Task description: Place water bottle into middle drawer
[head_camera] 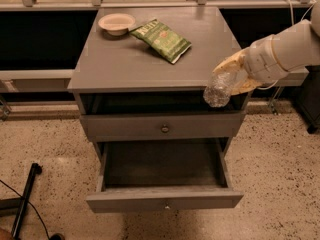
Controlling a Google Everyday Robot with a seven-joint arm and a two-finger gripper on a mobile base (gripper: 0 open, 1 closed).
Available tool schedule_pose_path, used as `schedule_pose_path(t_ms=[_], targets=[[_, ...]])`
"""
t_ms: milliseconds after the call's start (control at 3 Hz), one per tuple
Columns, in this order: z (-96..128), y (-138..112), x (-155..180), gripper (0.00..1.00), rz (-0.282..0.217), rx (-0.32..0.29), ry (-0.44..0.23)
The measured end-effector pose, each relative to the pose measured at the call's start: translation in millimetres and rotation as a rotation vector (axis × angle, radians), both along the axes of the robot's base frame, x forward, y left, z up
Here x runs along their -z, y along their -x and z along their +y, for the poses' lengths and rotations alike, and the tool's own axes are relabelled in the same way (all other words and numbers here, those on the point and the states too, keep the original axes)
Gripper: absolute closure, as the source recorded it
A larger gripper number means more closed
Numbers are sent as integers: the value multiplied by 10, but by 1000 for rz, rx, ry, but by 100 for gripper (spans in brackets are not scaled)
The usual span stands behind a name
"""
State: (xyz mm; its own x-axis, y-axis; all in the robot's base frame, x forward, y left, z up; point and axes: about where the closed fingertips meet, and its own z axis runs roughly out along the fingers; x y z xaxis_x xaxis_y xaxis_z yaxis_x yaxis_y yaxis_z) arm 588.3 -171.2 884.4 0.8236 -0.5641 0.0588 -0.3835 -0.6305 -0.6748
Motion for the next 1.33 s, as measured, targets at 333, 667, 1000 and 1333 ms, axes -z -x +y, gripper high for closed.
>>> schedule_pose_path(t_ms=[333,667,1000,1333], targets=[[-274,288,-131,100,31,158,164],[-516,512,-88,100,154,292,252],[-646,872,294,100,347,448,203],[-632,1056,752,100,480,572,-92]])
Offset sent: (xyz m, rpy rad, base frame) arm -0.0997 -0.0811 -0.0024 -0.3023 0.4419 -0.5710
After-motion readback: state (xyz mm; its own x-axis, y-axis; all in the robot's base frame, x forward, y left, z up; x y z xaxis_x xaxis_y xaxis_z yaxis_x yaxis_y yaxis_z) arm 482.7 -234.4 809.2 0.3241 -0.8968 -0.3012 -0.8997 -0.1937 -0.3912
